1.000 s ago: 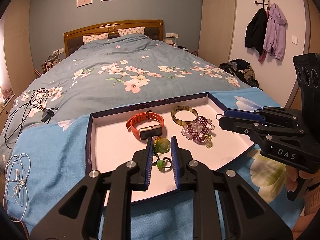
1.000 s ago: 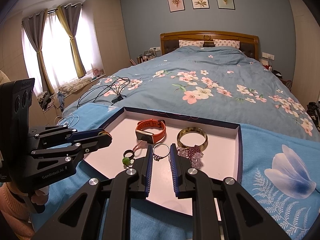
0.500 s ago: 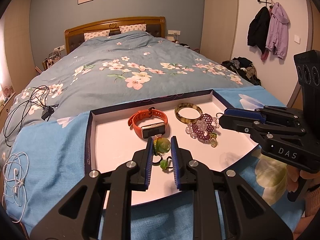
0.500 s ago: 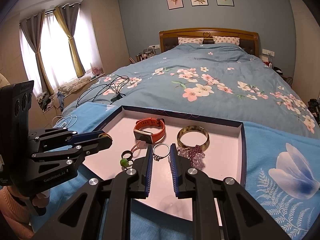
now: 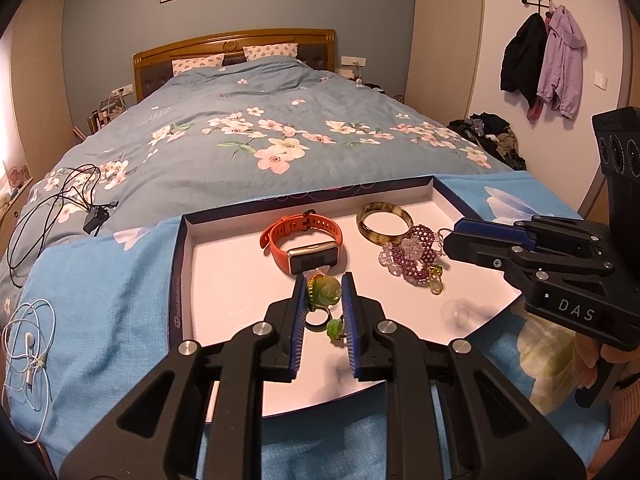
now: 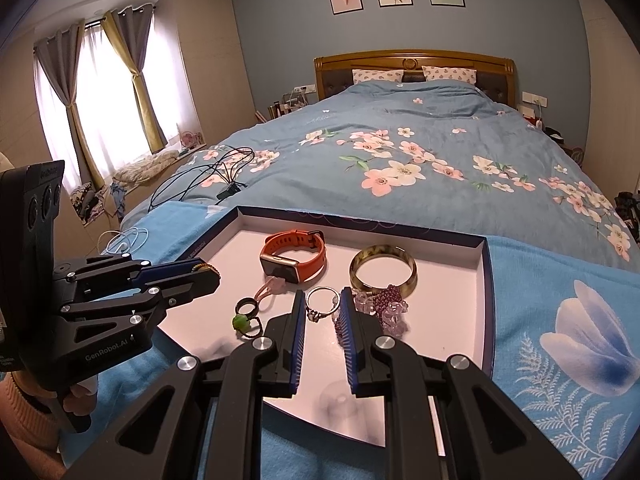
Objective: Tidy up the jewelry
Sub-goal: 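Lower the silver ring with the right tool while the left tool lowers the beaded ring into the tray, then open both tools to release the silver ring and beaded ring in the tray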
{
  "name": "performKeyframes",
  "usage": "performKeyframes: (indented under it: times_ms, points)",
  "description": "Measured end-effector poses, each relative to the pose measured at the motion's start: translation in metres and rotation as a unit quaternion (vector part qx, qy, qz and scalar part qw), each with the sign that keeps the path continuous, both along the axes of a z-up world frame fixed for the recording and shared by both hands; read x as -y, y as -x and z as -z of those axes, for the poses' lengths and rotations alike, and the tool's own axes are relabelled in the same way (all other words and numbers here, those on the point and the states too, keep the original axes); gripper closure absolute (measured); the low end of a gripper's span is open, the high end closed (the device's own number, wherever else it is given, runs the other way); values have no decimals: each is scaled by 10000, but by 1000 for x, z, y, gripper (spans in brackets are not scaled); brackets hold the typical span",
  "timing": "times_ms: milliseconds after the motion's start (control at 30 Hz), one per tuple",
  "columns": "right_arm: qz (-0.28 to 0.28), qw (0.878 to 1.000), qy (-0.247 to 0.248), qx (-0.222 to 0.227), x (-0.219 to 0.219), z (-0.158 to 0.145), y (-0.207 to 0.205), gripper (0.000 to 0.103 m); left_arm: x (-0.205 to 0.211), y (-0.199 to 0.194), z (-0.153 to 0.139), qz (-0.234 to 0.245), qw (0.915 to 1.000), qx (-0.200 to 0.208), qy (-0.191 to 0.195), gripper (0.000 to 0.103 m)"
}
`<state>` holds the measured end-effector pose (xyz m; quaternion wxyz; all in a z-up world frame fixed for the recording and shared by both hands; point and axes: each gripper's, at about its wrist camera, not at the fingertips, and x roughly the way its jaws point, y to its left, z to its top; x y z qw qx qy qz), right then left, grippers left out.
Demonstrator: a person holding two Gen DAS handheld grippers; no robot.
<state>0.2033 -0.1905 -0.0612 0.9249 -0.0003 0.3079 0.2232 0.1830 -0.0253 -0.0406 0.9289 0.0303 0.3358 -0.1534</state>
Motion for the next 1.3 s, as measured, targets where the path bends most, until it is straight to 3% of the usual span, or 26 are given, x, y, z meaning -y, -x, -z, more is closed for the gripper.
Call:
performKeyframes:
  times_ms: [1300]
  points:
    - [132,9995,106,-279,1,16,-18,88,4,-19,19,-176,9994,-301,-32,85]
